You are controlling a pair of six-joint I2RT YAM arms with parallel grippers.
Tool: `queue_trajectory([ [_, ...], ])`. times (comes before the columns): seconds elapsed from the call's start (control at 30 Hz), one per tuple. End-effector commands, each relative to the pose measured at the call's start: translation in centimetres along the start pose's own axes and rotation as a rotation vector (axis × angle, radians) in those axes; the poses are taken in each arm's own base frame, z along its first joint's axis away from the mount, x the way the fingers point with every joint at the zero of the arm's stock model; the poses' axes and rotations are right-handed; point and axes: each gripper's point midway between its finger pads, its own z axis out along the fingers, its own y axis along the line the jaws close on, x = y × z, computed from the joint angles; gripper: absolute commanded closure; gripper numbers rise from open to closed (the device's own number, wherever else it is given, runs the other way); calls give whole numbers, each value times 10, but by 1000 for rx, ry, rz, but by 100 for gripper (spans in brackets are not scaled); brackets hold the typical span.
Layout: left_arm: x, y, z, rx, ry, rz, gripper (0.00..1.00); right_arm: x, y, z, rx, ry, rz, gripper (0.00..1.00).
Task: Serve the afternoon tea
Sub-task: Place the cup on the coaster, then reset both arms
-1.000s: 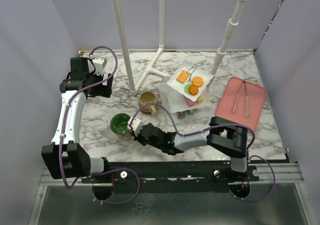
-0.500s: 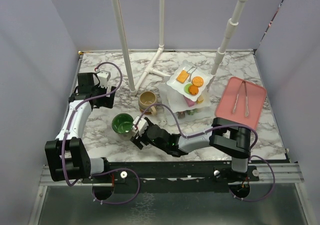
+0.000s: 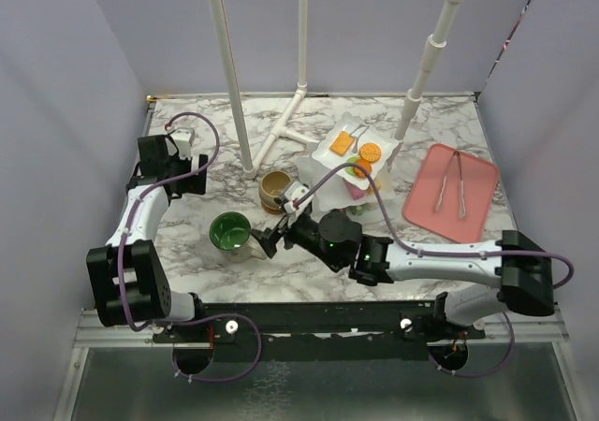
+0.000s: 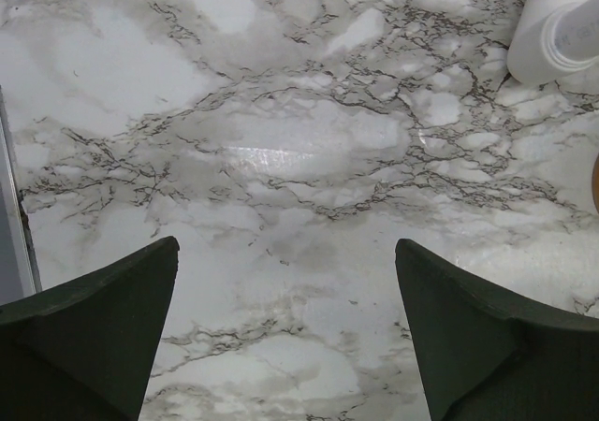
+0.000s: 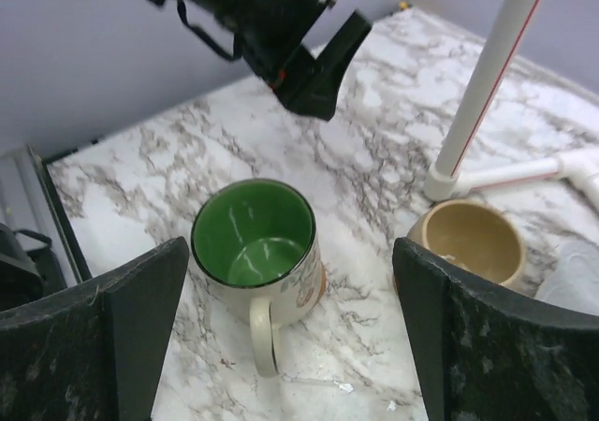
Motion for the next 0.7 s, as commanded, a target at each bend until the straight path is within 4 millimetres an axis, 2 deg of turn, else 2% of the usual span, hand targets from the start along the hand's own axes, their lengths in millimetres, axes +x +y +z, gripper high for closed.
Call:
queue_trajectory([
  [0.0,-19,8,3,7,-75,-42,1,-32,-19,-26,44,35,-73,5],
  [0.03,-19,9,4,7,-78,-48,1,-37,-27,-28,66,40,-102,5],
  [0.1,-19,12,6,3,-83,-56,1,-48,-57,-29,121,56,-102,6],
  [0.2,-21,15,9,-1,-87,-72,1,-72,-111,-41,203,-3,-18,7],
  [0.27,-21,17,10,0,-86,-76,1,-85,-150,-61,284,-60,45,7],
  [0.33,-21,18,10,3,-91,-85,1,-91,-197,-85,383,-102,109,7],
  [0.4,-22,18,10,9,-98,-91,1,-96,-231,-110,462,-142,152,8],
  [0.57,-25,15,11,27,-108,-98,1,-104,-283,-157,637,-198,183,10],
  [0.67,-27,16,10,27,-115,-93,1,-109,-290,-167,633,-218,202,11],
])
